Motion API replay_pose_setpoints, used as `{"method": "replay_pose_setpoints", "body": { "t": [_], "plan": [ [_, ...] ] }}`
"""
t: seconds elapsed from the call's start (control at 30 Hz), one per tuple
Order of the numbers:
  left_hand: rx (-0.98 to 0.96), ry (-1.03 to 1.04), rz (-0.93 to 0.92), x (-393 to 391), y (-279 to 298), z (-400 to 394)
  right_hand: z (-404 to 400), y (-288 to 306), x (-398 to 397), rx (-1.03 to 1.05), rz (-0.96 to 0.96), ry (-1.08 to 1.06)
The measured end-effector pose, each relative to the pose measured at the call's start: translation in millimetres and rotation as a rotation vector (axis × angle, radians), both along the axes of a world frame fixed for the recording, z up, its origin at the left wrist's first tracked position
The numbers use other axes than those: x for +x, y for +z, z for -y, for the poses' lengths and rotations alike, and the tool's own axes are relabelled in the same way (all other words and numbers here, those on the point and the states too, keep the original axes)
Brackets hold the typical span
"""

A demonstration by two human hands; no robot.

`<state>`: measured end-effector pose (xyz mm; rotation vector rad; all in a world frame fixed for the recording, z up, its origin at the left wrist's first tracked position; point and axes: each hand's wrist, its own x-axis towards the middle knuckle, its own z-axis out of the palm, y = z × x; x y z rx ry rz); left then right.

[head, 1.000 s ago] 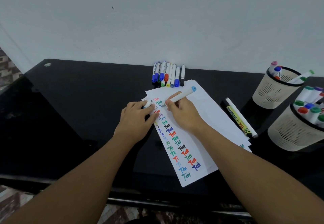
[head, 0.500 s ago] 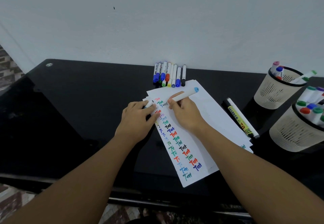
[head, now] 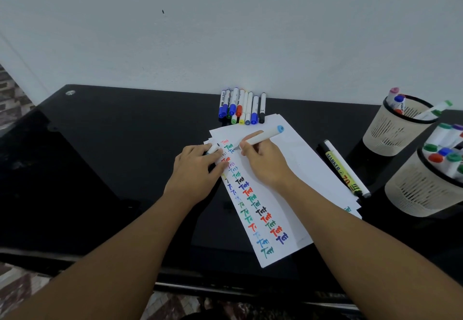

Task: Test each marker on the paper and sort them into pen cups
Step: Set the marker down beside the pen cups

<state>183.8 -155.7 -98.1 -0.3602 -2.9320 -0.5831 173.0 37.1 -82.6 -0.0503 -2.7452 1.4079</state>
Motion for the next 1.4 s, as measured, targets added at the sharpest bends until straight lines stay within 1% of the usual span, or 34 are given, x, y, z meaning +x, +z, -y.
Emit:
{"method": "replay_pose_setpoints", "body": {
  "t": [0.3,0.53,0.63,0.73,0.87,0.9,0.97,1.07,1.17,1.27,1.4],
  "plan": [
    [0.016,-0.002,-0.008,0,-3,1,0,0,0,-0.040,-0.009,-0.008],
    [0.022,0.000,-0.011,0,-2,1,0,1,1,0.028,-0.022,0.006],
    [0.024,-0.001,-0.010,0,-3,1,0,0,2,-0.010,-0.009,-0.013],
    [0.039,-0.005,-0.018,0,-3,2,0,0,1,-0.033,0.001,-0.002],
    [0.087,-0.011,-0.029,2,0,1,0,1,1,0.008,0.001,-0.002],
    [0.122,-0.007,-0.038,3,0,1,0,1,2,-0.005,-0.007,-0.007],
    [0.200,0.031,-0.039,5,2,1,-1,0,3,-0.108,-0.055,-0.005],
    [0.223,0.161,-0.024,1,3,1,-4,4,5,-0.262,-0.136,0.015],
    [0.221,0.252,-0.035,-3,2,4,-5,2,3,-0.274,-0.162,0.024],
    [0.182,0.239,-0.064,-5,-3,5,-7,-1,4,-0.242,-0.139,0.032],
    [0.186,0.217,-0.083,-5,-3,5,-13,0,3,-0.144,-0.007,0.170]
  ]
}}
